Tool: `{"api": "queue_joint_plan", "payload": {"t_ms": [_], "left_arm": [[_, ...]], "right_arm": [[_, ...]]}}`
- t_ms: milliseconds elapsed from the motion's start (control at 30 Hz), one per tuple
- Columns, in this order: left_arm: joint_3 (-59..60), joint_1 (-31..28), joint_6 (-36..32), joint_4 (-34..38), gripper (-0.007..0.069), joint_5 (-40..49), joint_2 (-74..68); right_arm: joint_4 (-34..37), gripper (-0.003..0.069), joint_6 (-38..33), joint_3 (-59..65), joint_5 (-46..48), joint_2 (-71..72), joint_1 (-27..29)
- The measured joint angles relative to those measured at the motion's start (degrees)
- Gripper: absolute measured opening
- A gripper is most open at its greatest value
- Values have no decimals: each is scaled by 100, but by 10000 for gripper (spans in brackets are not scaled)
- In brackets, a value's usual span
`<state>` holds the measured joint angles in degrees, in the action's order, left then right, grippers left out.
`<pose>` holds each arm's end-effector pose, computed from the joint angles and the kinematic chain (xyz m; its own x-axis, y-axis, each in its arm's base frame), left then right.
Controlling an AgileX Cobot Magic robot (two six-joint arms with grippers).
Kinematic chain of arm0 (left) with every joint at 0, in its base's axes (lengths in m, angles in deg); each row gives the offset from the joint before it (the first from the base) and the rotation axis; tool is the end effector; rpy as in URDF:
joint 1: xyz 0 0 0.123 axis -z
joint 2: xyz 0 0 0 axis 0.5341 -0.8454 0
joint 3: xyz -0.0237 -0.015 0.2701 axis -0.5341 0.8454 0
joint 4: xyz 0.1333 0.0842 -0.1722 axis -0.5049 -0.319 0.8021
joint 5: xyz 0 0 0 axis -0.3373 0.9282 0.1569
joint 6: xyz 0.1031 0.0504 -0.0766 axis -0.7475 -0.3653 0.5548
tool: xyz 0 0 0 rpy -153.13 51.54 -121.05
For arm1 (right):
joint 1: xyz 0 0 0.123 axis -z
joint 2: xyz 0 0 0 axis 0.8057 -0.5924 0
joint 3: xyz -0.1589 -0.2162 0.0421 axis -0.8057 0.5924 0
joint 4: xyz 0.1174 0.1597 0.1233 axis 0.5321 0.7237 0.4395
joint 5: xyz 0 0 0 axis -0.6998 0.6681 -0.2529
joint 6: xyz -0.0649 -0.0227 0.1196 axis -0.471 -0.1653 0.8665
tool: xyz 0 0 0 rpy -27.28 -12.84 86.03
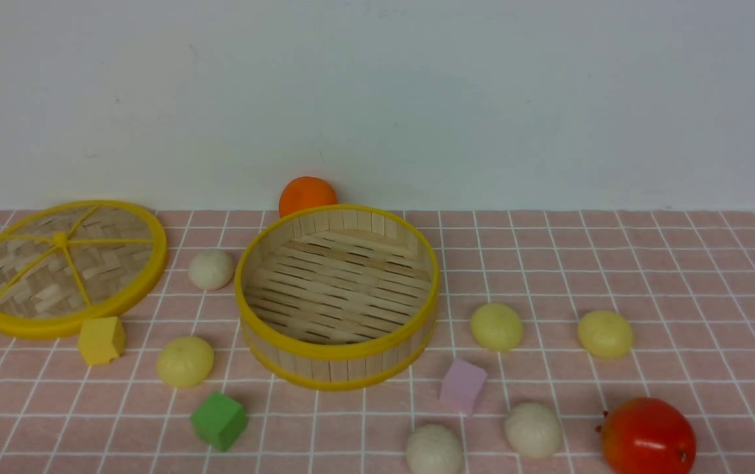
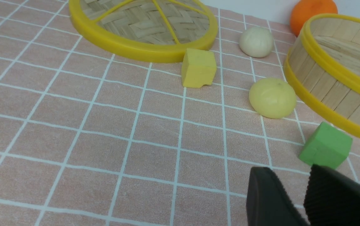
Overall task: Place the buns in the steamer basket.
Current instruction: Use the left arm to grab a steamed stuffed bun
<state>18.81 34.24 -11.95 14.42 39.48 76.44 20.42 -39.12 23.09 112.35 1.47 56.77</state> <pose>0.0939 -0.0026 0.1641 -0.2561 -0.2989 -0.9193 -0.0516 0.9539 -0.2958 0.0912 -0.0011 0.1560 -0.3169 -0.0222 -0.9482 0.0154 0.9995 -0.0286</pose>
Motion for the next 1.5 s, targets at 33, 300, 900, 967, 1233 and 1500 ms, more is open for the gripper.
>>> {"api": "queue_joint_plan", "payload": {"t_ms": [33,300,900,967,1233,1500], "left_arm": [[0,0,0,0,241,0,0],[0,0,0,-6,241,0,0],[49,0,5,1365,241,-1936,0],[49,0,5,1511,241,-2247,0],[-1383,0,5,1202,241,-1757,-509],[-3485,0,-21,1002,241,685,-2851]], "right_arm": [[0,242,0,0,0,0,0],[0,242,0,0,0,0,0],[0,242,0,0,0,0,0],[0,242,0,0,0,0,0],[0,242,0,0,0,0,0],[0,242,0,0,0,0,0]]}}
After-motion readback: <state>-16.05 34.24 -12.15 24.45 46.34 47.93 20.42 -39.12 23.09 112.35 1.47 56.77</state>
